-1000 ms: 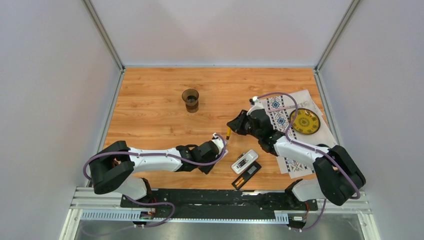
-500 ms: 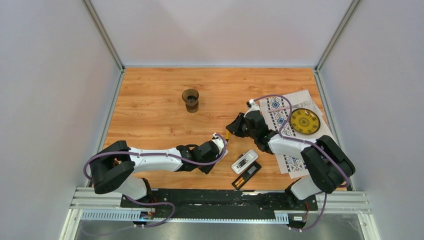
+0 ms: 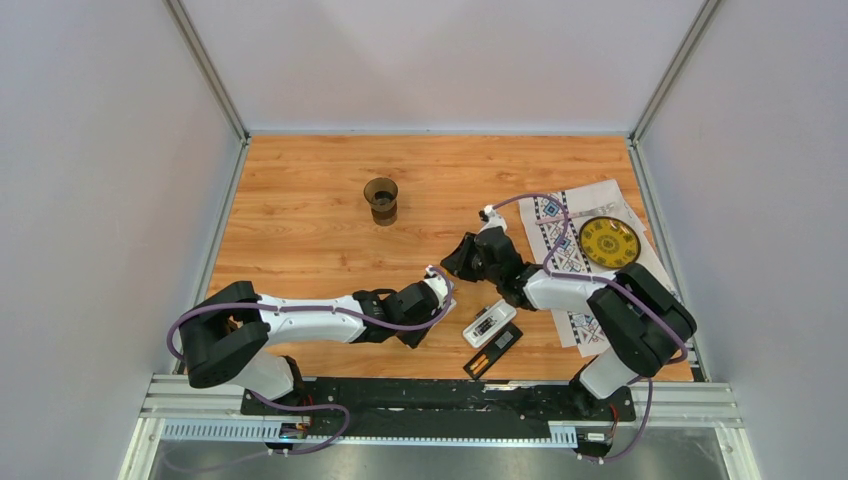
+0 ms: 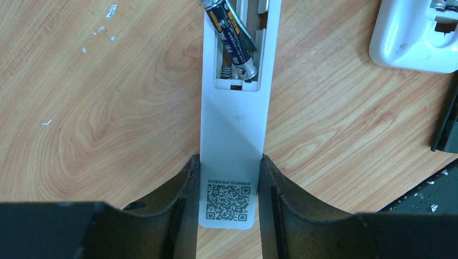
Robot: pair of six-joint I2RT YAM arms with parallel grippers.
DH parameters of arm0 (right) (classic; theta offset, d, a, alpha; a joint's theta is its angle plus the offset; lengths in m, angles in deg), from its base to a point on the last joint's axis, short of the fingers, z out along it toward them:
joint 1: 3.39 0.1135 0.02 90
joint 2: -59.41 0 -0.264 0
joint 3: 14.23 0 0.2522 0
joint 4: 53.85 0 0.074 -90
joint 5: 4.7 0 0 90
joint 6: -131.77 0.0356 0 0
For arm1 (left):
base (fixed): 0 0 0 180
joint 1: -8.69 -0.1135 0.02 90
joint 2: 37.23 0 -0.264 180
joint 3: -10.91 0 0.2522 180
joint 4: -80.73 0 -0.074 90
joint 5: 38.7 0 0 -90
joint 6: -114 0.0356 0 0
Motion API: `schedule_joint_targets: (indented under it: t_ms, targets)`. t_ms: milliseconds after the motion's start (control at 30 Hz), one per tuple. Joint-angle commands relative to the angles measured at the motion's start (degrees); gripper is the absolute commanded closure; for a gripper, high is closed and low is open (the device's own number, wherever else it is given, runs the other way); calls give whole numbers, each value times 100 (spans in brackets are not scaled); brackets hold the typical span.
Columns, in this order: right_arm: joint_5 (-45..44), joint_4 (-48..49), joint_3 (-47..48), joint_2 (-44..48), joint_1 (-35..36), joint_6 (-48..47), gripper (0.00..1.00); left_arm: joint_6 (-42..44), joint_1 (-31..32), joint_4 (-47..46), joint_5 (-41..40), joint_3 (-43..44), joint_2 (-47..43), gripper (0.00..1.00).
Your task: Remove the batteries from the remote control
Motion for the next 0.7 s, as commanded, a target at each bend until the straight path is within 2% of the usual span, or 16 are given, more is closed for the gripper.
schedule_joint_targets:
  t_ms: [0,333,667]
  targets:
    - [-309,182,241,-51,121,207,100,-147,9,210,37,-42,223,100]
    - [174,490,381,-279,121,875,100,-191,9,158,20,-59,197,100]
    - [96,288,539,-218,86,753,100,-191,9,157,-15,-86,118,100]
